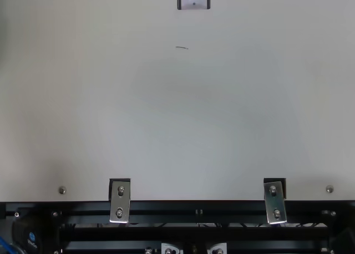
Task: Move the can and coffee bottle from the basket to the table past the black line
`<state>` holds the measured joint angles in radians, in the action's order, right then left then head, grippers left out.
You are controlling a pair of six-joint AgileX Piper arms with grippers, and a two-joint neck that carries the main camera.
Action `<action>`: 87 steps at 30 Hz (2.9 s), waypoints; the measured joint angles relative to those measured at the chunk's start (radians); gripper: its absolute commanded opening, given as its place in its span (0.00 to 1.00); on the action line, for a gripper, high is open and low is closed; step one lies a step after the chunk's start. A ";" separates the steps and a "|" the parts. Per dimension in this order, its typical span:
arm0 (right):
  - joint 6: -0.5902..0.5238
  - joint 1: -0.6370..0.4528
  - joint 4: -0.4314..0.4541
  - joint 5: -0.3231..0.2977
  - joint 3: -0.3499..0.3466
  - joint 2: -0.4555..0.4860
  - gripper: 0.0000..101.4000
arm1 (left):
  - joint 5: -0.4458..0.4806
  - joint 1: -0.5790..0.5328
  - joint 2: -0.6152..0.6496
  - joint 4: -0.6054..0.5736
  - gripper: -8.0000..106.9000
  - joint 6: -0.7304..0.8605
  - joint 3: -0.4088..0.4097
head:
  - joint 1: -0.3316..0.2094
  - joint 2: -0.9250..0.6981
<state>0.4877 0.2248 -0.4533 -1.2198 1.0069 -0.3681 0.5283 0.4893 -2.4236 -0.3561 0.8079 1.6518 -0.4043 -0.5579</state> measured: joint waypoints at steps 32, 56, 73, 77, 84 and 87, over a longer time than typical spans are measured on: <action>0.000 0.000 0.000 0.000 0.000 0.000 1.00 | -0.078 0.022 0.002 -0.145 0.16 0.004 0.023 | 0.000 0.000; 0.000 0.000 0.000 0.000 0.000 0.000 1.00 | -0.080 0.071 0.830 -0.772 0.16 0.244 -0.526 | 0.000 -0.005; 0.000 0.000 0.000 0.000 0.000 0.000 1.00 | 0.273 -0.026 1.271 -0.613 0.16 -0.491 -0.624 | 0.000 0.000; 0.000 0.000 0.000 0.000 0.000 0.000 1.00 | 0.357 -0.058 1.325 -0.638 0.16 -0.665 -0.619 | 0.000 -0.005; 0.000 0.000 0.000 0.000 0.000 0.000 1.00 | 0.464 -0.113 1.388 -0.698 0.16 -0.938 -0.615 | 0.005 0.000; 0.000 0.000 0.000 0.000 0.000 0.000 1.00 | 0.495 -0.135 1.403 -0.718 0.16 -1.036 -0.615 | 0.005 0.000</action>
<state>0.4877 0.2248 -0.4533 -1.2198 1.0069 -0.3681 1.0238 0.3539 -1.0207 -1.0737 -0.2279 1.0372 -0.3992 -0.5579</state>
